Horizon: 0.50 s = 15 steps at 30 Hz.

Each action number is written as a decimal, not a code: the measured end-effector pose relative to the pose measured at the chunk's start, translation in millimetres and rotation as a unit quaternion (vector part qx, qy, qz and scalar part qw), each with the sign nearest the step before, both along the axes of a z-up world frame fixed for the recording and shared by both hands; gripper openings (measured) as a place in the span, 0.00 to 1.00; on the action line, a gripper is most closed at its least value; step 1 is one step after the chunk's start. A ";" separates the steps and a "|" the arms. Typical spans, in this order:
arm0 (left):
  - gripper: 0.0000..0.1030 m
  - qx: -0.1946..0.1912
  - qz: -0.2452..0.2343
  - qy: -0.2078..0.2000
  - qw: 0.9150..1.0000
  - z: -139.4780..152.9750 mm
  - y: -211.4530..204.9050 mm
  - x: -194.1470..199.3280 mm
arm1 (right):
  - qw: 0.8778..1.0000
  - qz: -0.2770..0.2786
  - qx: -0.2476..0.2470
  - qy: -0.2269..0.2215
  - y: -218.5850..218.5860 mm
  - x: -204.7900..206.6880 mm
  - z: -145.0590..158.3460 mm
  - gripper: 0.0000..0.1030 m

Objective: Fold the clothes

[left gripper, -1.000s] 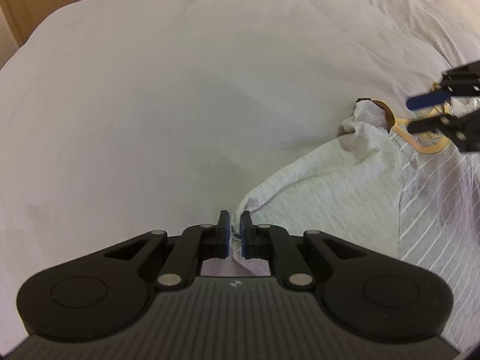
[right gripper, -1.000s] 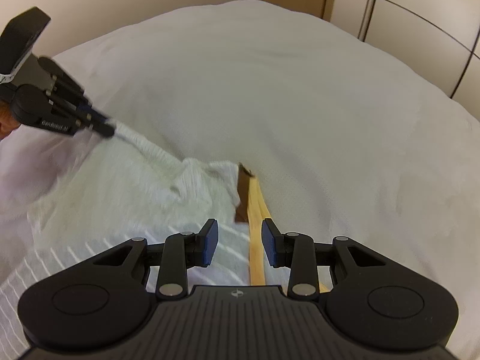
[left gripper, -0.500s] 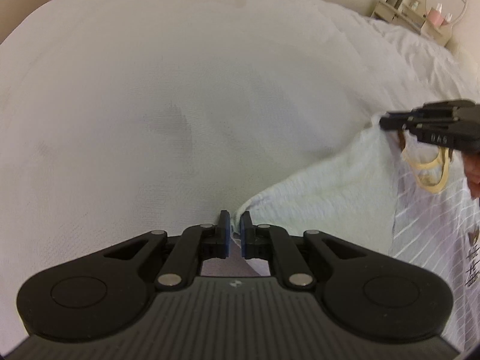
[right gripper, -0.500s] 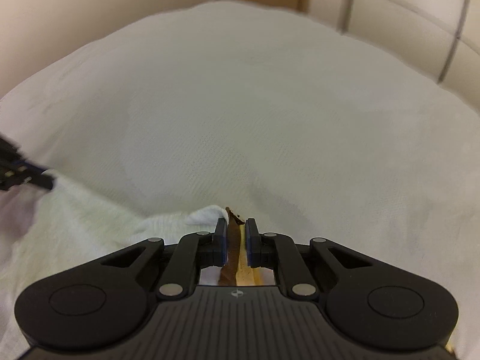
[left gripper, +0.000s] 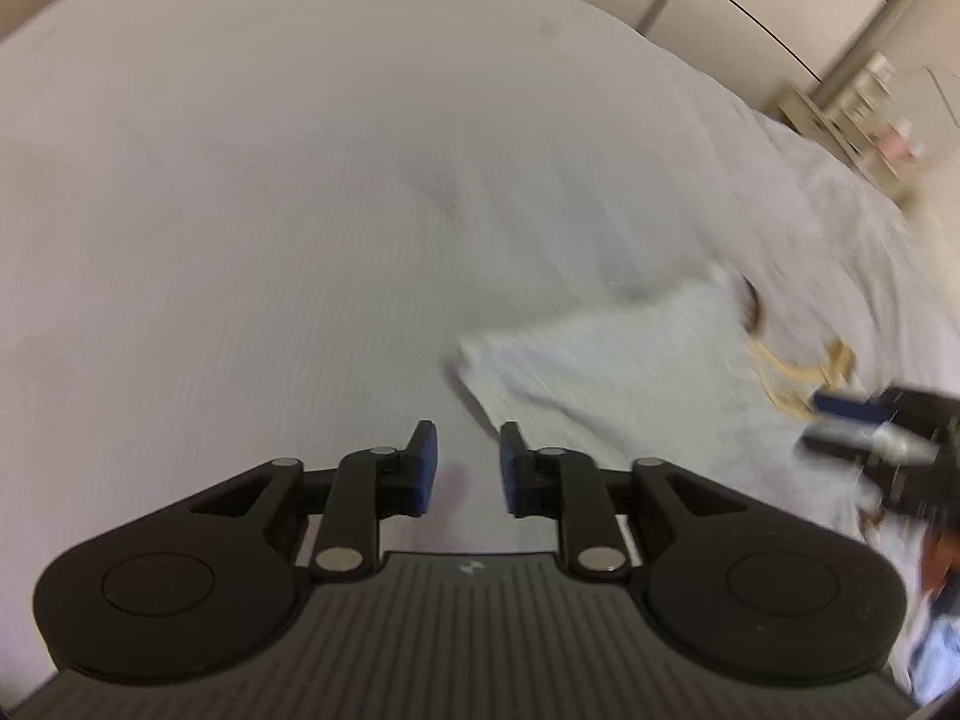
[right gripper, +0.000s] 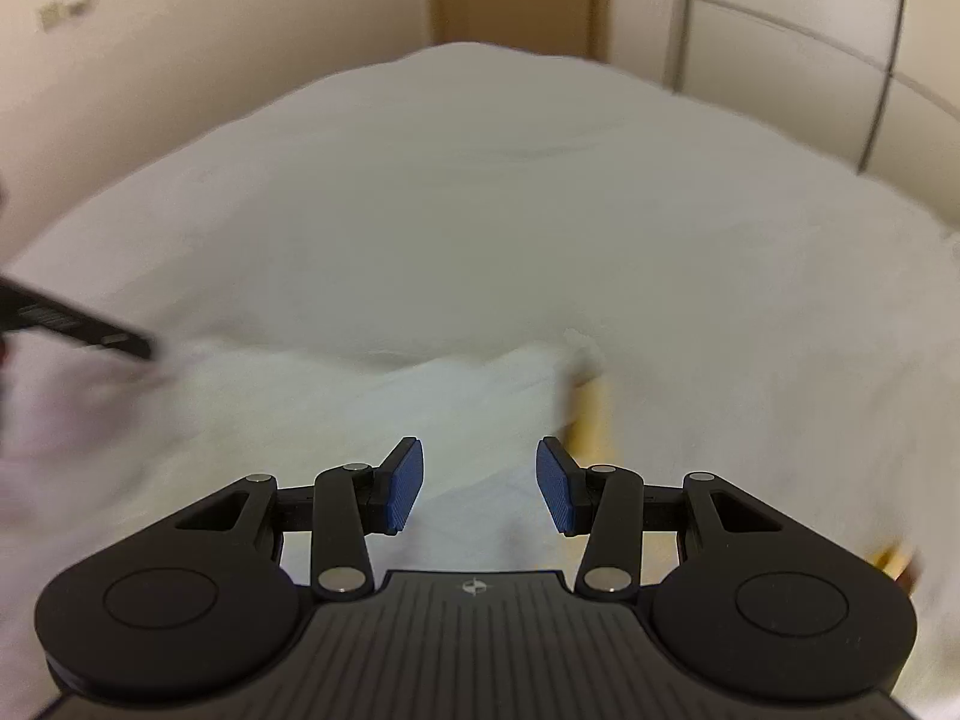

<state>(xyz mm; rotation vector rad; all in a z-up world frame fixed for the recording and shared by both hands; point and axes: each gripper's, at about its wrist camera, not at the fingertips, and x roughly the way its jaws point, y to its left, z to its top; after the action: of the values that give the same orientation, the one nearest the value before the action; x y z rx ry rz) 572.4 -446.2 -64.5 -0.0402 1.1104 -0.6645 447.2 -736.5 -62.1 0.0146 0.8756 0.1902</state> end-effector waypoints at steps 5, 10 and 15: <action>0.27 0.017 -0.043 0.004 0.999 -17.1 -19.0 2.1 | 0.993 0.116 -0.007 0.001 96.0 -43.4 -12.2 0.43; 0.26 0.003 -0.033 -0.001 0.999 -29.3 -25.5 24.6 | 0.962 0.216 -0.163 -0.028 176.6 -46.6 -47.6 0.43; 0.14 -0.016 -0.026 -0.025 0.999 -26.8 -33.8 38.0 | 0.935 0.227 -0.272 -0.028 178.3 -41.0 -74.0 0.11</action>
<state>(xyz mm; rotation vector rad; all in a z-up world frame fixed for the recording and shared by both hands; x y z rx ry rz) 610.4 -480.0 -91.3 -0.0211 1.0569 -0.7267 406.2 -558.2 -136.1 -0.7129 0.8408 0.3715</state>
